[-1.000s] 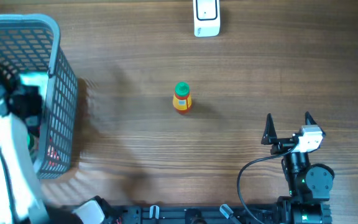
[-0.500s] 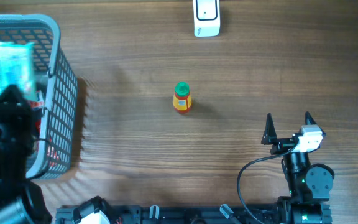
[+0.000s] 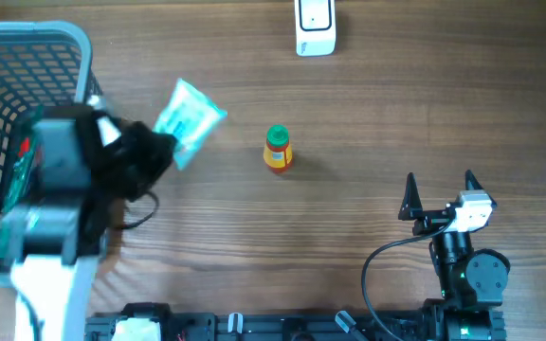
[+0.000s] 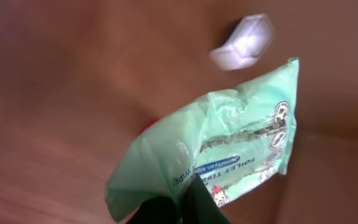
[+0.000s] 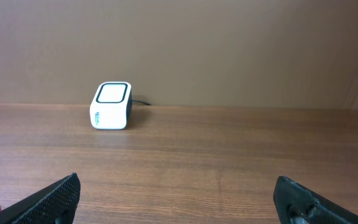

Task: Scan the item barcode
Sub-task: 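Place the wipes pack on the table left of the bottle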

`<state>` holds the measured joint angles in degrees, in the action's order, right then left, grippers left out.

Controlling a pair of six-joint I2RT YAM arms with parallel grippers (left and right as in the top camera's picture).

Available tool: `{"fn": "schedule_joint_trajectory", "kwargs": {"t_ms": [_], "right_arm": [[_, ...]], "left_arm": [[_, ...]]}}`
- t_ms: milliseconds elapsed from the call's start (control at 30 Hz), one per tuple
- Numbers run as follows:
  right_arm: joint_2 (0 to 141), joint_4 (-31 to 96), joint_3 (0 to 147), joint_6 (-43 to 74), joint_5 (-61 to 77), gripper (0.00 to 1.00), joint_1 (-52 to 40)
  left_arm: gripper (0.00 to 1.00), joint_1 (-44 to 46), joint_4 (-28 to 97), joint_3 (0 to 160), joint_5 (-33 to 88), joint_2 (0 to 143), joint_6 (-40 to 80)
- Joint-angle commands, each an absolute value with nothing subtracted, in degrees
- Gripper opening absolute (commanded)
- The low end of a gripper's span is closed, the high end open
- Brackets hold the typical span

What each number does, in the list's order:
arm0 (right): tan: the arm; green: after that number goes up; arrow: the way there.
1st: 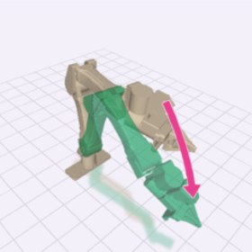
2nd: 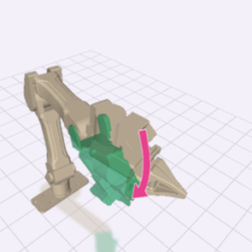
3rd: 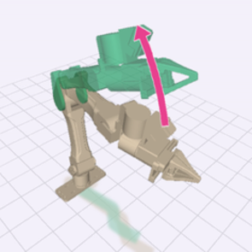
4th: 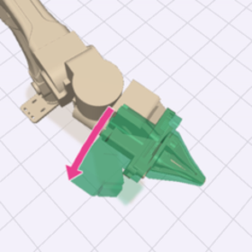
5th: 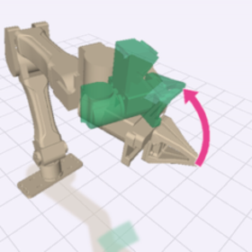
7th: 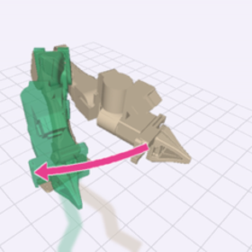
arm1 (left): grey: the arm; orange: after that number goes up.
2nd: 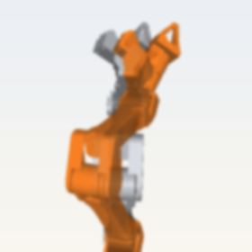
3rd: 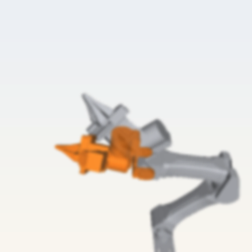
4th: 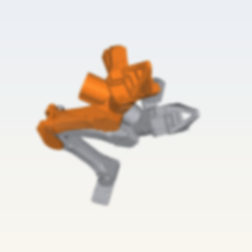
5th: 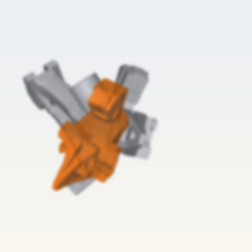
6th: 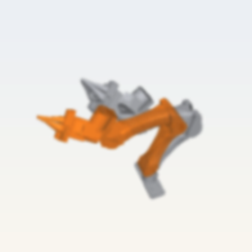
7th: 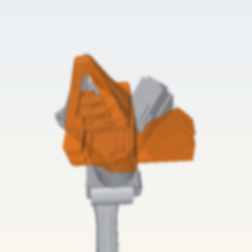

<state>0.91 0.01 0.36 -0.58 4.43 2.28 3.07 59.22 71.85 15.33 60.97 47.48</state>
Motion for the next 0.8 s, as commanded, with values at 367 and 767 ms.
{"fn": "schedule_joint_trajectory", "kwargs": {"t_ms": [367,767], "right_arm": [[0.8,-0.1,0.3,-1.4,3.7,1.0,2.1],[0.8,-0.1,0.3,-1.3,3.7,1.0,2.1]], "left_arm": [[0.04,22.1,56.7,72.2,-2.5,94.3,84.7],[0.25,26.4,51.0,72.2,-1.6,103.5,89.4]]}}
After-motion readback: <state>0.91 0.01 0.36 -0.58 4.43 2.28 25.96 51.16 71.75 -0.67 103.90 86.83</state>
